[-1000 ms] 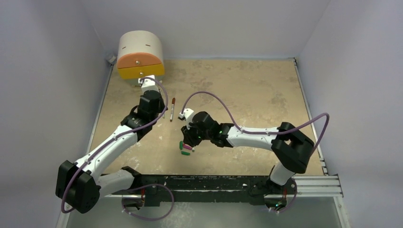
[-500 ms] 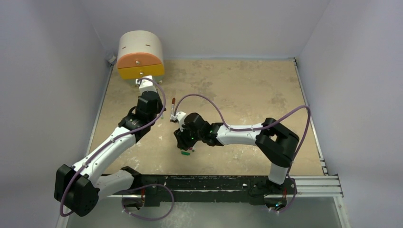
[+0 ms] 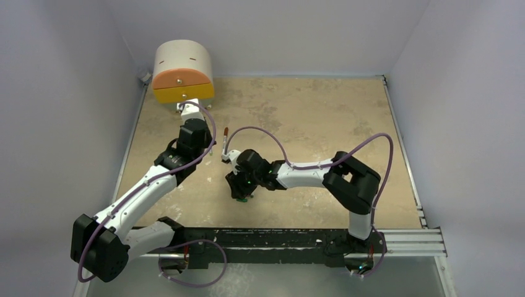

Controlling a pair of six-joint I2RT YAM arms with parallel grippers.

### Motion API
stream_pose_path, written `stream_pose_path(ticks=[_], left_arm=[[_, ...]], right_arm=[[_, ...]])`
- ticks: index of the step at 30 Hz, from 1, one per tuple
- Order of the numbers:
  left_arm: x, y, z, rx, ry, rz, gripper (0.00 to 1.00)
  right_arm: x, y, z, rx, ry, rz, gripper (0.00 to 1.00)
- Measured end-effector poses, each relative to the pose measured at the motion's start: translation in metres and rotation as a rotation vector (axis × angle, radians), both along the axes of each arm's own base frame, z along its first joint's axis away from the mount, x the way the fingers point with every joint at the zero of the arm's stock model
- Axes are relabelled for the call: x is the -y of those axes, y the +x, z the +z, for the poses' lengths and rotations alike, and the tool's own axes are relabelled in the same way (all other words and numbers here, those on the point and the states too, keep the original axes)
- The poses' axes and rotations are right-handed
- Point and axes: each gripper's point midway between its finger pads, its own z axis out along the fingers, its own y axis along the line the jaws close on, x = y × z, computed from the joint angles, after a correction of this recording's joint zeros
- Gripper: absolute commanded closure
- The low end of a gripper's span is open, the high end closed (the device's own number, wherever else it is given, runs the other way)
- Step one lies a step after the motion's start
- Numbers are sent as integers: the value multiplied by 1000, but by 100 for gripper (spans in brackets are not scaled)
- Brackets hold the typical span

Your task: Insert the pens into the pen caps

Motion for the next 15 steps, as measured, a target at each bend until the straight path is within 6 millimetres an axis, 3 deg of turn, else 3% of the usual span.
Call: stream_pose_path(ticks=[15], left_arm=[[0, -1, -1, -4, 3, 0, 100]], right_arm=[[-15, 8, 0, -10, -2, -14, 53]])
